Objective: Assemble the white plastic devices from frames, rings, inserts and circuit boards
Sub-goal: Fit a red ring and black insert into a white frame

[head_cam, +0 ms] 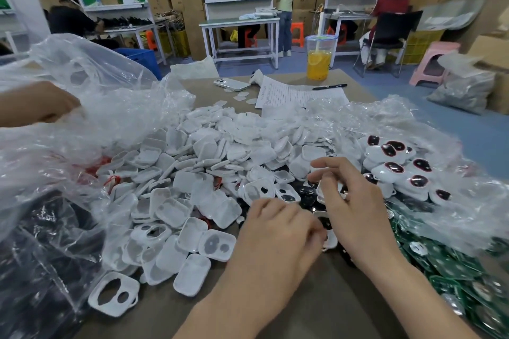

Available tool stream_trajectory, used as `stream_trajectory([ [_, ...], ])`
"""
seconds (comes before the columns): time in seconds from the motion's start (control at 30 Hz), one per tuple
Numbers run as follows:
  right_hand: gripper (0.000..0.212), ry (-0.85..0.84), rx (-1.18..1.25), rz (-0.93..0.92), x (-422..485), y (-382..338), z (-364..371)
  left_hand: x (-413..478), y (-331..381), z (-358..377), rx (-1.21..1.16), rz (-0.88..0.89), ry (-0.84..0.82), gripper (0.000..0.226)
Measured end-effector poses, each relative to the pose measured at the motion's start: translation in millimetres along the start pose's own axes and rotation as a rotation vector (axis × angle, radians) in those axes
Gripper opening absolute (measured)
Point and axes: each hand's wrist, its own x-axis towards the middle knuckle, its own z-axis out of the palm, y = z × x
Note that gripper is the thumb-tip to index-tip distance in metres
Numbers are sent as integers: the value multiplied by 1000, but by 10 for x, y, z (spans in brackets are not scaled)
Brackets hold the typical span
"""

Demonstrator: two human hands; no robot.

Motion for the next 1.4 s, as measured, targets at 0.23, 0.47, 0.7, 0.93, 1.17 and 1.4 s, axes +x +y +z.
stream_trajectory([
  [0.23, 20, -320, 534, 45, -38, -186, 33, 116, -262, -275, -1034, -824, 130, 25],
  [0.47, 13, -316, 525, 85, -54, -180, 103, 142, -280, -223, -1338, -807, 94, 25],
  [0.7, 14, -334, 543, 103, -61, -183, 97, 129, -296, -190, -1330, -783, 68, 28],
  [0.93, 17, -354, 550, 157, -54, -181, 88, 108, -363, -213, -1228, -743, -28, 37],
  [1.17, 19, -342, 527, 143, -58, -177, 86, 89, -315, -248, -1125, -724, 0, 9],
  [1.4, 21, -323, 485, 110, -61, -143, 103, 97, -320, -251, -1197, -805, 23, 21],
])
